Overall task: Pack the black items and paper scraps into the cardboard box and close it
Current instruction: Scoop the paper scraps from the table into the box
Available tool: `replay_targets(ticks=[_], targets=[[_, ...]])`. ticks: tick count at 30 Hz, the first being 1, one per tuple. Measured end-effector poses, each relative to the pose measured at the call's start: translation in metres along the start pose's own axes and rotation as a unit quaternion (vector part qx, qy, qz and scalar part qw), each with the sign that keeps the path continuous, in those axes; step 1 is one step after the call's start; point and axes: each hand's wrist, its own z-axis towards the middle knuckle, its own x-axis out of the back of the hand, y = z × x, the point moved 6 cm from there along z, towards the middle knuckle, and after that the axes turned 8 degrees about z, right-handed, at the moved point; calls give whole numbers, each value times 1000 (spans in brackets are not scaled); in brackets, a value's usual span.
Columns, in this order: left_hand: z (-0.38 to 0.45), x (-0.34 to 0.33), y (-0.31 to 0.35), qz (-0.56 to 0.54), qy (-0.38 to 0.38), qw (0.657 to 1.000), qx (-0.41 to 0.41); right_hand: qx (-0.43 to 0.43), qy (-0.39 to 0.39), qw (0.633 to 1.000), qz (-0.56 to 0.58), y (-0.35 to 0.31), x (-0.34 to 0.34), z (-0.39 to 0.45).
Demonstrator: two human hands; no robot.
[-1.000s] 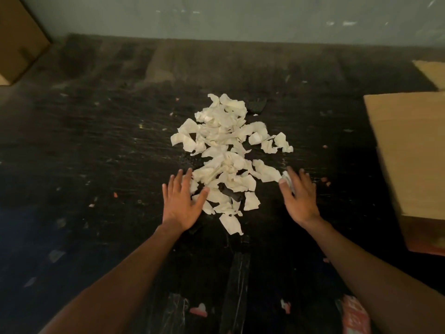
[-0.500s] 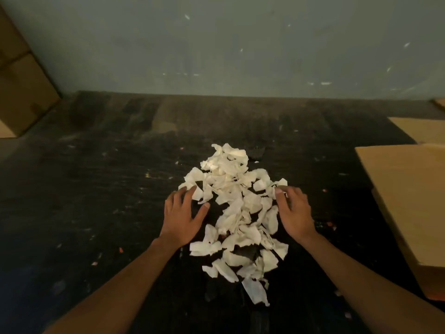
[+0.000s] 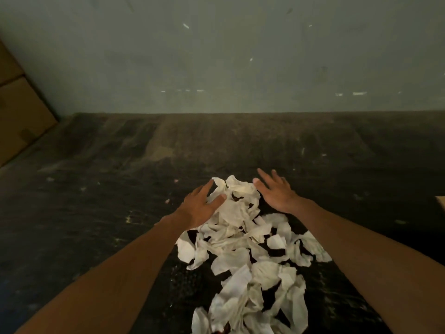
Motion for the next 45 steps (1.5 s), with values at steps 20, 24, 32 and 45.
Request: replay_targets(ticks=[20,24,32,45], targets=[[-156,-17,11,73,-58,984,-148,129,-132,975,125,-43,-51,-190],[-193,-10,-4,122,30,983,-132,138,-47,980,135,-49,-32,-210],[-197,-59,-44,178,-13,983,-47,54,18,998,-24,-56,-33,-85],[-185,-80,-54,190,76,977,-62,72,-102,969,-214,-79,-83,6]])
